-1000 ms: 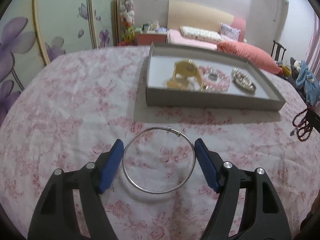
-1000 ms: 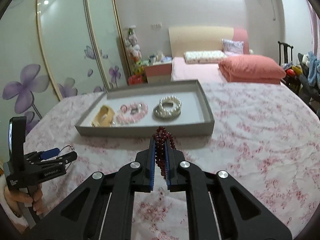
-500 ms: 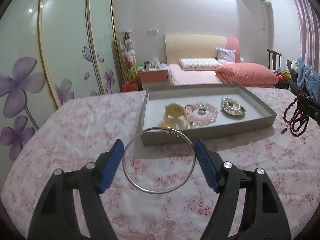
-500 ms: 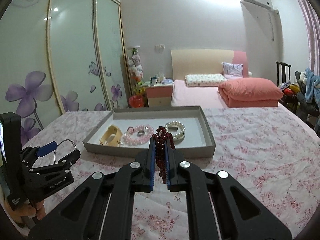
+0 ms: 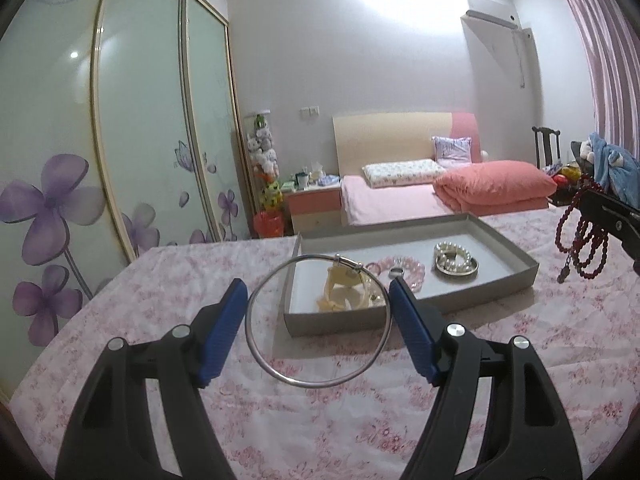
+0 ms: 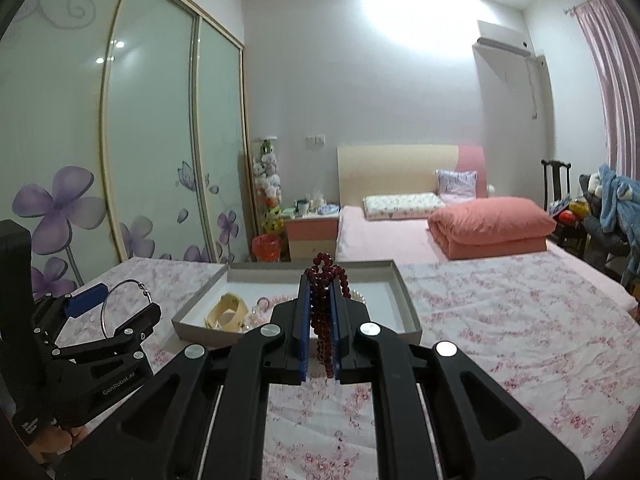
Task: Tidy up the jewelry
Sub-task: 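Carry the bangle and beaded necklace in both grippers over the tray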
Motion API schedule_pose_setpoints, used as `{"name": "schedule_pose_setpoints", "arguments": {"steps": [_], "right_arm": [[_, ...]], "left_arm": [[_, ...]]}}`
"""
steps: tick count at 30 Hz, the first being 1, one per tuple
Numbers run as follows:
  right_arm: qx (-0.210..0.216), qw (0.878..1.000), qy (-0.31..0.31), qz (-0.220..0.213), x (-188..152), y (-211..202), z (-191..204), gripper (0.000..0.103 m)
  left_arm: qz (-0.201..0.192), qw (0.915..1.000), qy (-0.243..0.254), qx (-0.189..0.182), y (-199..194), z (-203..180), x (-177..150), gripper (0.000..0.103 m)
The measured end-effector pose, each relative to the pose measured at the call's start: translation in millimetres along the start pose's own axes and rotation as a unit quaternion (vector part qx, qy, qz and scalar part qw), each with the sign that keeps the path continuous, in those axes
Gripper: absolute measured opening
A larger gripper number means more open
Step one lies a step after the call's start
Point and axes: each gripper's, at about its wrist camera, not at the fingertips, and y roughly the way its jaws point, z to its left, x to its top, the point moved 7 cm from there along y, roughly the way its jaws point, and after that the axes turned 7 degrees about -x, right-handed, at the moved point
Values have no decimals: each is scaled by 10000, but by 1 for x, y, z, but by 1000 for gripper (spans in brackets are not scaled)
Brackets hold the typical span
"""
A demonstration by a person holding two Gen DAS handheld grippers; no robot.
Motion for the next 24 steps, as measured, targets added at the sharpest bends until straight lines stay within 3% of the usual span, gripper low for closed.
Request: {"name": "schedule_pose_setpoints", "arguments": {"steps": [11,24], "right_arm": [[-97,9994,17,-336,8,-7,-3,9],[-174,9985,28,-516,13,-13,-1,9]], "left_arm": [[-436,9990,56,124,-16,-3,13,71],[-638,9978,-30,183,-22,0,20,71]]}}
